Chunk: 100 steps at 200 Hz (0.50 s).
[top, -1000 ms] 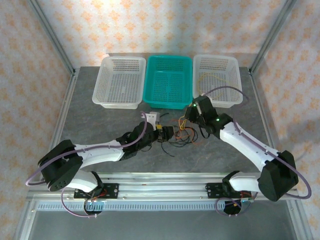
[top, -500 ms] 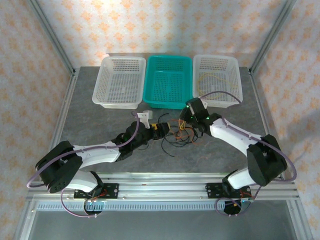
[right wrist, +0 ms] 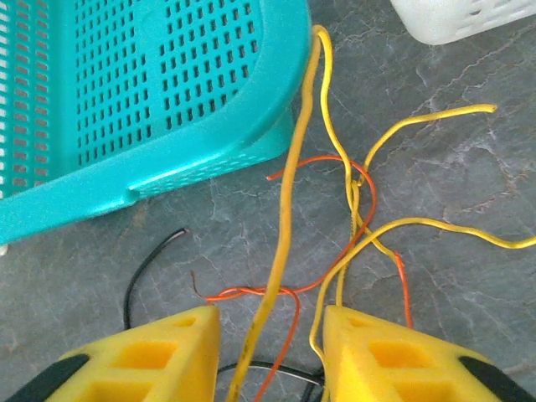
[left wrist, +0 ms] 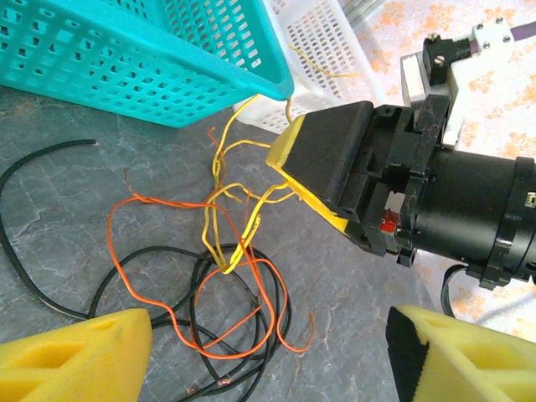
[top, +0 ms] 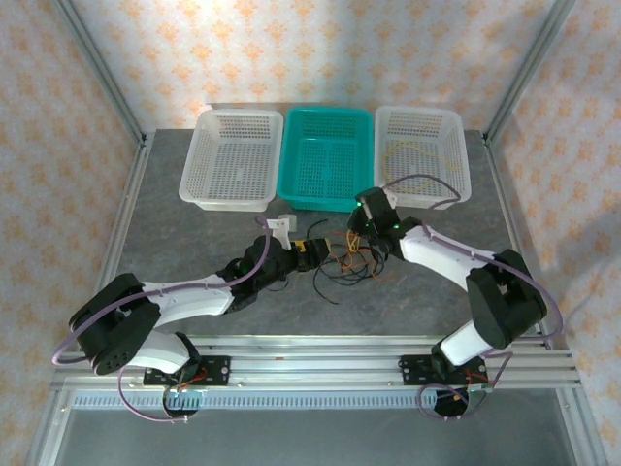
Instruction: Untangle the cables
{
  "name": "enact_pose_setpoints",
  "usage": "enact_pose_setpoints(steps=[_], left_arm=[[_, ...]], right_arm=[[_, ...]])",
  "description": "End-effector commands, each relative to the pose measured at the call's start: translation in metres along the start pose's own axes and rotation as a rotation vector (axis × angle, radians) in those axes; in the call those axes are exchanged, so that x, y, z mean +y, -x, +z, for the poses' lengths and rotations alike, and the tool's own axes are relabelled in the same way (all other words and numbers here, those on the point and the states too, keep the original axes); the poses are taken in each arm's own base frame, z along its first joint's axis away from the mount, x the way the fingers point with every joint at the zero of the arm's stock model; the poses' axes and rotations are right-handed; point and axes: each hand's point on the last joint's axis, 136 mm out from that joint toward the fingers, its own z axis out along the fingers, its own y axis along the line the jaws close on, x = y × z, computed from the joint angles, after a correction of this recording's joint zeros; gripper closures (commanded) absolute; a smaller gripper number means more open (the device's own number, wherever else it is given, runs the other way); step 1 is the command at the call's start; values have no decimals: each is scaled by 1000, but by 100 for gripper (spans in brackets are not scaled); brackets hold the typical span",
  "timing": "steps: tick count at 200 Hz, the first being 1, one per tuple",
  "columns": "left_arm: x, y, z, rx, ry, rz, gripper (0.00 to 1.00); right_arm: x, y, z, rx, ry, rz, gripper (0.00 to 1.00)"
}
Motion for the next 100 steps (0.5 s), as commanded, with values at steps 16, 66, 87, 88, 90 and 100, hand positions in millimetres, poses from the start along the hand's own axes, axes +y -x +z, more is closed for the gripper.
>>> enact_pose_setpoints(steps=[16,66,87,88,90,100], left_arm=[[-11,9,8,-16,-43,18,25],[-17,0,30,37,-72,30,27],[-22,-5,42,63,-99,27,29],[-23,-5,42,64,-100,28,29],[-23,-5,43,66,-102,28,30],[-26,-7,48,75,-108,31,31]], right_arm=[[9,16,-9,-51,18,13,78],[-1,9,-37,-38,50,20,97],[-5,6,-56,-47,83,48,100],[-5,6,-57,-48,85,50,100],[-6,6,-59,-48,87,52,100],[-7,6,-69,-57,105,61,100]])
